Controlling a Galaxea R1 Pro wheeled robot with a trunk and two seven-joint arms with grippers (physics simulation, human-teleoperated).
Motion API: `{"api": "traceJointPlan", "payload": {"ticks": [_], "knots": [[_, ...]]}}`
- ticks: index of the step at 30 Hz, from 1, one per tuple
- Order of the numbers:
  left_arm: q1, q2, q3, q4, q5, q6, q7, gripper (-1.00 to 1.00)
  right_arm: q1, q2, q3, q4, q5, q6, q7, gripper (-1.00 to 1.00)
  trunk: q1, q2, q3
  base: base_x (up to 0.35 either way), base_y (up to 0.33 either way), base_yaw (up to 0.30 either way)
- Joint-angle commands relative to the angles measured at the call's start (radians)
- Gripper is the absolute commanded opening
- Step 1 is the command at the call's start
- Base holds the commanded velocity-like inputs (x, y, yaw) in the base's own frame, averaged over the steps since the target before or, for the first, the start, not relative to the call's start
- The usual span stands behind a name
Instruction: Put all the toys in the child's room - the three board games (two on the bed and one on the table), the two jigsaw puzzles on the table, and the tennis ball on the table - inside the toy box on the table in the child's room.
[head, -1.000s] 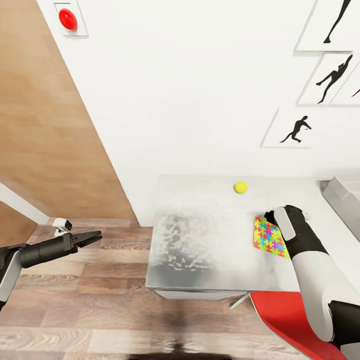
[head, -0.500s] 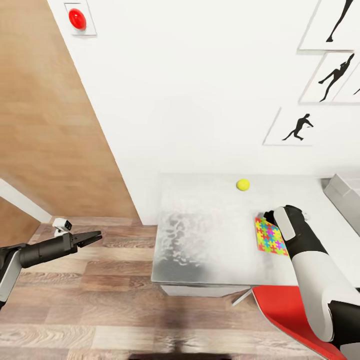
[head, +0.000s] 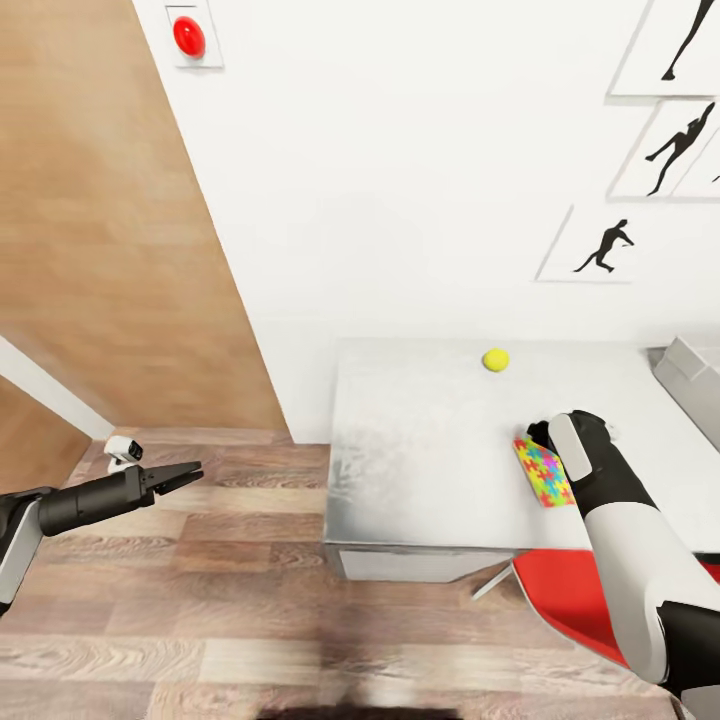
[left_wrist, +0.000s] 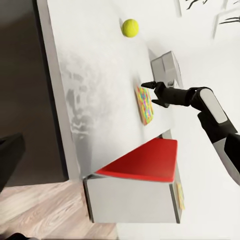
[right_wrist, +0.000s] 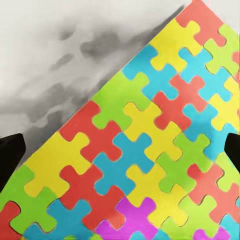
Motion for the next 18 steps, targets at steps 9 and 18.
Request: {"api": "traceJointPlan", "payload": {"ticks": [9, 18], "knots": [[-0.001, 0.0, 0.0, 0.0, 0.003, 0.008, 0.0, 1.0, -0.001, 0.0, 0.001, -0.001, -0.01, 0.002, -0.008, 1.0, 0.0, -0.002, -0.002, -0.059, 0.124, 0.0], [-0.001, -0.001, 0.0, 0.0, 0.003, 0.008, -0.001, 1.0, -0.001, 0.0, -0.001, -0.001, -0.01, 0.002, -0.008, 1.0, 0.0, -0.002, -0.002, -0.047, 0.117, 0.0]]}}
